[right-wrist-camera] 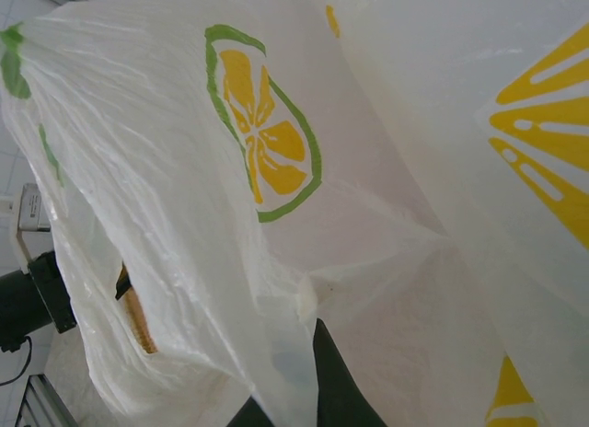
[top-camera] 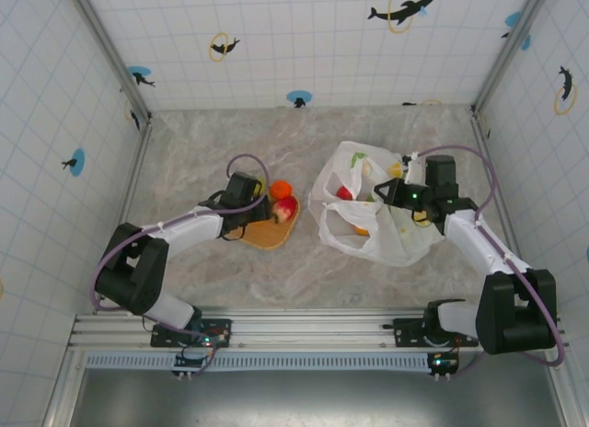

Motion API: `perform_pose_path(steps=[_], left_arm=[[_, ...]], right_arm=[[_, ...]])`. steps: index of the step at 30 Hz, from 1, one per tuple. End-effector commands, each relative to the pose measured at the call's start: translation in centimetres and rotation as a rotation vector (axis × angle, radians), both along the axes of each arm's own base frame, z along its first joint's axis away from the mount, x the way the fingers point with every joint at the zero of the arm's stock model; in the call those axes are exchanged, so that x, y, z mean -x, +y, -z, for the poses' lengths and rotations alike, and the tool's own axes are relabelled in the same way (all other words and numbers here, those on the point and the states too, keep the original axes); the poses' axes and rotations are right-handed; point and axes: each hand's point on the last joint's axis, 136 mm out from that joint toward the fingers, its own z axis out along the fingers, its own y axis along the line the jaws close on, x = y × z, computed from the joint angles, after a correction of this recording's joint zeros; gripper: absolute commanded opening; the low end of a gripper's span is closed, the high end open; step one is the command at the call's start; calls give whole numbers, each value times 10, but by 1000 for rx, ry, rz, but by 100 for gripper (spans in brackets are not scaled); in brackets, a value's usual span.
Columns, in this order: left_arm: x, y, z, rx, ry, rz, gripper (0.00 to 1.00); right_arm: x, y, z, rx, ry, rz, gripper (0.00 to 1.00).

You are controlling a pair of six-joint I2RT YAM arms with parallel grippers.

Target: Place the fruits into the plastic bag

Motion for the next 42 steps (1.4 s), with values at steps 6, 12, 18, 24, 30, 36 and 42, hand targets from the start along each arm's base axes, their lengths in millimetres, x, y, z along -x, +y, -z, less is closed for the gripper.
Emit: perform_pose_path(steps=[6,12,18,24,30,36,42], left_arm=[[24,17,-15,12,-27,-21,67],[44,23,-44,78,-102,-16,64],[44,-7,-100,181,-236,66,63],[45,-69,-134,264,-308,241,63],[50,-160,-132,293,-284,483,63],[85,-228,-111,338,-191,698,63],[116,-246,-96,358,-152,791,63]], right_arm=[[-1,-3,5,-3,-10,3,0],[-2,-3,3,-8,-14,7,0],[-4,0,0,-15,-21,6,0],[-3,0,-1,-10,-23,9,0],[-1,5,-3,-15,-25,1,0],[1,5,-5,-16,-27,-2,0],[0,5,-6,-18,-28,-3,0]])
